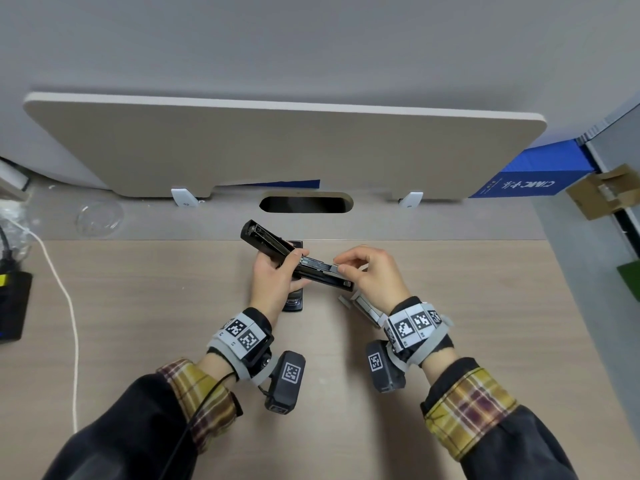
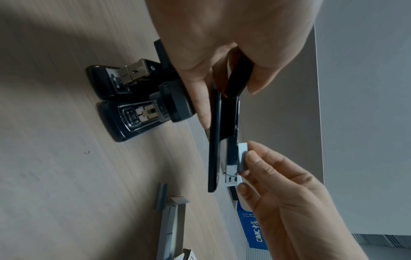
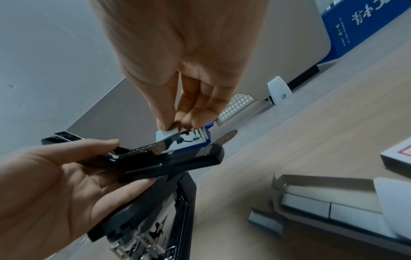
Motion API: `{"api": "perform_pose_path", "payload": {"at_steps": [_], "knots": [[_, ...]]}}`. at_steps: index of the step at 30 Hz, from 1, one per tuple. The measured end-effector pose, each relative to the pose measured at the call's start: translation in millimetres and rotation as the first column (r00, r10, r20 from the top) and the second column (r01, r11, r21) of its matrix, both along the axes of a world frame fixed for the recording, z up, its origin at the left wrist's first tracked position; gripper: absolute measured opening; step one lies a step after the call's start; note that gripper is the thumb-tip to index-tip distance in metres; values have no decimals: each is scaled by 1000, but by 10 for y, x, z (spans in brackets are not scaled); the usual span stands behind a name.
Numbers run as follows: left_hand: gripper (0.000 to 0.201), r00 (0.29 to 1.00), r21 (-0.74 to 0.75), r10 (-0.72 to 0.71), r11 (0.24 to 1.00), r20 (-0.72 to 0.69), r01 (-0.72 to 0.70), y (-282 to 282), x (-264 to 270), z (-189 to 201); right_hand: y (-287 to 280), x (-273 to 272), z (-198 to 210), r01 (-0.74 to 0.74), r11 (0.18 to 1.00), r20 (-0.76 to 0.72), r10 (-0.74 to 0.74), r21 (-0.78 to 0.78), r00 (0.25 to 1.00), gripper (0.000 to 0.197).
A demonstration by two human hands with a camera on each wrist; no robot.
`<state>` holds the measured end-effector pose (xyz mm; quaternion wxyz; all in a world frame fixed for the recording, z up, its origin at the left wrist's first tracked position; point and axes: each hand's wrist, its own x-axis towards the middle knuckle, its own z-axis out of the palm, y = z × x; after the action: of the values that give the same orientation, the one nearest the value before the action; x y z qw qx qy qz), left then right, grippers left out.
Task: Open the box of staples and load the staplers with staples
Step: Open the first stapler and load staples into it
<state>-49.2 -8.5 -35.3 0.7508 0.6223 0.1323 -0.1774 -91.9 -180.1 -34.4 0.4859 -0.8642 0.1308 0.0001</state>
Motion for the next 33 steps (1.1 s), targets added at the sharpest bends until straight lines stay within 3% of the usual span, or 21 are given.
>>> {"api": "perform_pose_path", "payload": {"at_steps": [5,9,11,15,17,20,23,25,28,33], "knots": [[10,1000,-2,2,1000,-4,-2,-11,2,7,16,-7,-66,7,1000,-4,-7,-9,1000,12],[19,1000,8,5,1000,-16,-4,8,26,-14,8,-13,-94,152,954,-8,-155,259,988,18],[26,1000,2,9,1000,-22,-9,10,33,-15,-11,-12,-124,182,939,-5,-189,292,982,23],[10,1000,-3,5,1000,-23,-5,-13,23,-2,-16,0,-152,30,999,-33,-30,-16,999,23],[6,1000,-5,-3,1000,-16,3,-15,24,3,-28,8,-157,32,999,-34,-32,-2,999,22],[8,1000,-8,-17,1000,-14,17,-5,29,4,-98,38,-221,183,982,-17,-183,42,983,24],[10,1000,-15,-15,1000,-13,15,9,39,18,-225,62,-389,336,939,-70,-341,-76,937,22],[10,1000,-3,-10,1000,-10,10,12,54,15,-283,77,-497,272,941,-163,-306,-203,938,19],[21,1000,14,3,1000,-11,-3,4,85,15,-272,118,-601,41,929,-280,-153,-369,948,20],[14,1000,31,2,1000,0,-2,-1,127,24,-219,245,-645,-125,861,-300,-34,-494,953,19]]}}
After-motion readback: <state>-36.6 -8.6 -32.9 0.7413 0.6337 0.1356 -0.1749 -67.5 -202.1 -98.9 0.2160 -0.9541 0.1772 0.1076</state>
